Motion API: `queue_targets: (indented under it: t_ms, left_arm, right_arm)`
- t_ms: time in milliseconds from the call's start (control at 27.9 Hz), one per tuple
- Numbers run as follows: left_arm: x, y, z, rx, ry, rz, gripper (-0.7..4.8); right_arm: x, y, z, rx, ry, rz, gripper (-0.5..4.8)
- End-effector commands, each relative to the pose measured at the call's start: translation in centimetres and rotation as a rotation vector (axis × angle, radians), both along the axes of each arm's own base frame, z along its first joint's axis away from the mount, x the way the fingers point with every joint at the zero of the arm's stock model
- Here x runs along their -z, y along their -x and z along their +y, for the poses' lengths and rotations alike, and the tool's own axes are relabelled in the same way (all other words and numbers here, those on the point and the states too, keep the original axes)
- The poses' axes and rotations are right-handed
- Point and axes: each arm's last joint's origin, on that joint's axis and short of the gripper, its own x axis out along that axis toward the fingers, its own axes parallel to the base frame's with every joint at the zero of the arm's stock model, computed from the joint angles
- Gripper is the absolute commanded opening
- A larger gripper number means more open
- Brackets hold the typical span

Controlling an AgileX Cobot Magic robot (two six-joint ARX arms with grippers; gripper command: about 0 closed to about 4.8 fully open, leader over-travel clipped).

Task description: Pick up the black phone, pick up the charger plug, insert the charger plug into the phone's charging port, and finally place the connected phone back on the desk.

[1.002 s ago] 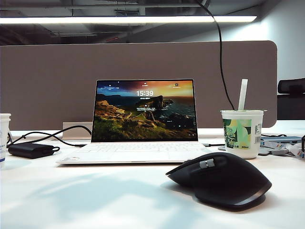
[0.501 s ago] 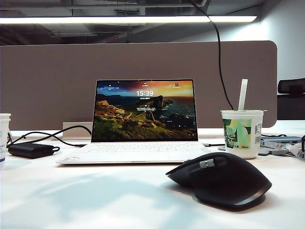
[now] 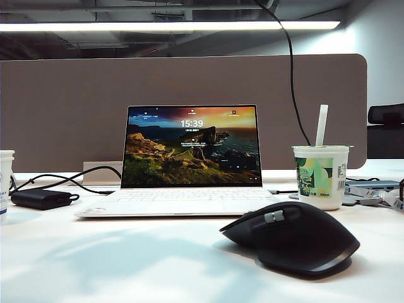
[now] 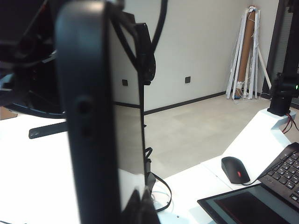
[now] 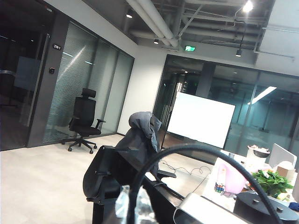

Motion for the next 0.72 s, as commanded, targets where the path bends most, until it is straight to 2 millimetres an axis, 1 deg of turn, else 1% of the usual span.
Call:
queue_targets:
  t_ms: [36, 573, 716]
  left_arm:
    - [-1.25, 0.46, 0.19, -0.028, 0.038, -0.055, -0.07]
    - [-1.67, 0.47, 0.21, -0.058, 0.071, -0.096, -0.07]
    - [-1.68, 0.46, 0.21, -0.059, 0.071, -0.096, -0.06]
  right_arm:
    - [0.82, -0.43, 0.48, -0.028, 0.066, 0.023, -0.05]
    - [0.92, -0.59, 0.60, -0.012, 0.071, 0.055, -0.06]
    - [0.91, -0.58, 0.57, -0.010, 0.065, 0.040, -0.06]
